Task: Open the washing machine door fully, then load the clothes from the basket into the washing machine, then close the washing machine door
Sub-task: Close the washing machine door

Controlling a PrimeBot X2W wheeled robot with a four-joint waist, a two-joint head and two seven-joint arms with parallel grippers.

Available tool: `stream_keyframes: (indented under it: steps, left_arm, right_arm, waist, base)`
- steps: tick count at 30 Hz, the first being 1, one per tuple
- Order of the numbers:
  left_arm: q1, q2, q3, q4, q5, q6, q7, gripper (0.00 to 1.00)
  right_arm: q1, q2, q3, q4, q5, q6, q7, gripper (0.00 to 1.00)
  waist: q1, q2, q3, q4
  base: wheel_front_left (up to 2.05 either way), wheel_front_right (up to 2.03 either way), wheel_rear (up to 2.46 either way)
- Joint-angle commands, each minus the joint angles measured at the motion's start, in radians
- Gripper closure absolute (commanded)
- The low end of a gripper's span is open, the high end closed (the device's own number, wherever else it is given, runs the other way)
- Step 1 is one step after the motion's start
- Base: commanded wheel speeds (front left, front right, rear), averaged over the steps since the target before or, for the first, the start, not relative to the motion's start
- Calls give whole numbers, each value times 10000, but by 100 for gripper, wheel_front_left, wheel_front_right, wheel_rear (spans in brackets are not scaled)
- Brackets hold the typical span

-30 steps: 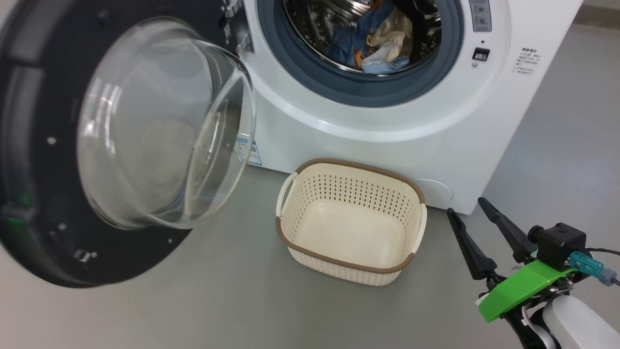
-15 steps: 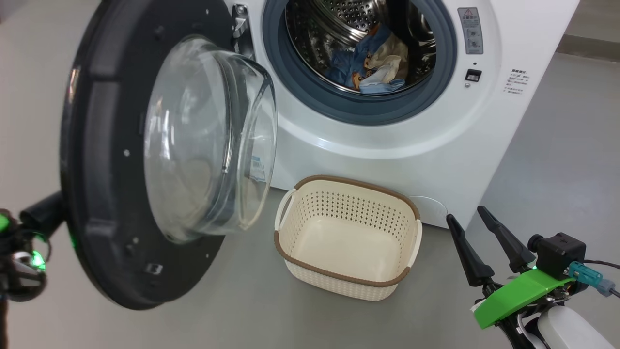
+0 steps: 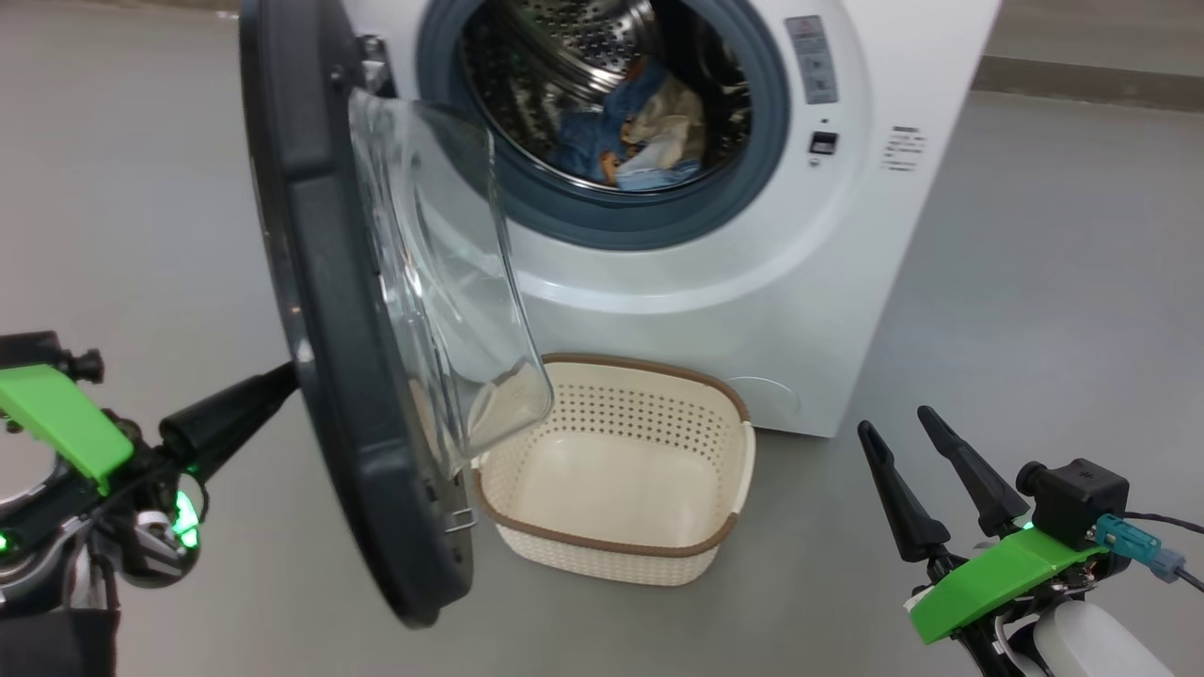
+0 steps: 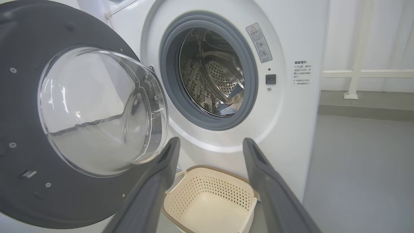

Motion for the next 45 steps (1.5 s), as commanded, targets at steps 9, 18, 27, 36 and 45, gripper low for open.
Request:
stream_keyframes:
  steps: [9, 18, 27, 36, 45]
  left_arm:
    - [256, -424, 149, -1779, 4, 436, -454, 100]
    - [50, -746, 259, -1563, 217, 80, -1153, 100]
    - [-229, -925, 251, -1156, 462, -294, -1666, 100]
    - [-448, -956, 353, -898, 722, -767, -2212, 100]
    - [-273, -874, 182, -1182, 1343, -1308, -2707, 100]
  right_arm:
    - [-168, -104, 79, -271, -12, 46, -82, 0]
    - [-313, -173, 158, -218, 33, 46, -82, 0]
    - [-391, -209, 181, -246, 55, 46, -82, 0]
    - [-390, -207, 172, -211, 26, 46, -82, 0]
    - [-258, -238, 191, -181, 45, 46, -82, 0]
  waist:
    - [0, -1, 91, -1909]
    - [0, -1, 207, -3148]
    - [0, -1, 334, -3593]
    - [0, -1, 321, -3404]
    - [0, -1, 173, -3059]
  base:
    - [0, 0, 0]
    - [0, 0, 0]
    - [0, 0, 0]
    - [0, 0, 0]
    - [0, 0, 0]
